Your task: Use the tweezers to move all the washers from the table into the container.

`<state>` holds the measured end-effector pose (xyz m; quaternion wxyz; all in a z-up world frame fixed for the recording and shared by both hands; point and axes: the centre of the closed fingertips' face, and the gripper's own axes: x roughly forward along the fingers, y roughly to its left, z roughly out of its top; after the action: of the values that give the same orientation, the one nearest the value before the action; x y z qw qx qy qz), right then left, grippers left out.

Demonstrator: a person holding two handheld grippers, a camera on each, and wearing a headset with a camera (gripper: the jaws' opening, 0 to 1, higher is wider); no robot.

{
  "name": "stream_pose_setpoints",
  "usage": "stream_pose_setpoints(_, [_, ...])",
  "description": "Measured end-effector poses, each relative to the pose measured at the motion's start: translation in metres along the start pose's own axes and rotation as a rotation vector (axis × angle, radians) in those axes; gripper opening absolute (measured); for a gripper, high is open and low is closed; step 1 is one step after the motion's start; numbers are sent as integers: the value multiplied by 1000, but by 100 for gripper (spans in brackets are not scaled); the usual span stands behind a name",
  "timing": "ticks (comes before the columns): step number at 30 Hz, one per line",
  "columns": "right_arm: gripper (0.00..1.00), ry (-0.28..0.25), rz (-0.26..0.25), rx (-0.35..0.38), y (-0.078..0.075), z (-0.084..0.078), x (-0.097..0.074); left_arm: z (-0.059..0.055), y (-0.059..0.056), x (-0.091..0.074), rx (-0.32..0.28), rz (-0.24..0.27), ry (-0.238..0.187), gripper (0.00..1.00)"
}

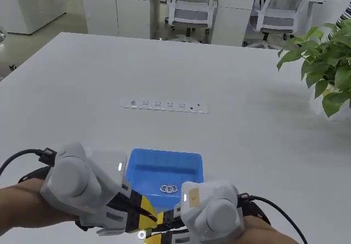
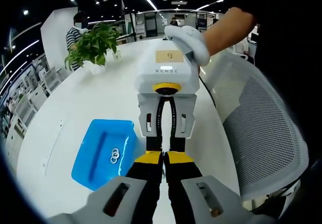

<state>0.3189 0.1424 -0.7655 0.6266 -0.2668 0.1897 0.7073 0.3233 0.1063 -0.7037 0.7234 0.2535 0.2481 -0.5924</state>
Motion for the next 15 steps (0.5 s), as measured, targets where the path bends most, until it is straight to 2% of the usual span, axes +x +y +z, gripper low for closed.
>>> stream_pose_setpoints(8, [9,9,6,-14,1,3,-3,1,1,-4,-9,17,-1,8])
stream_pose_setpoints(12, [9,18,5,-30,0,6,-6,2,5,-8,-22,41,-12,20])
stream_pose_setpoints(15, [9,15,1,-34,-1,10,-8,6,9,-13,-54,75,-54,30])
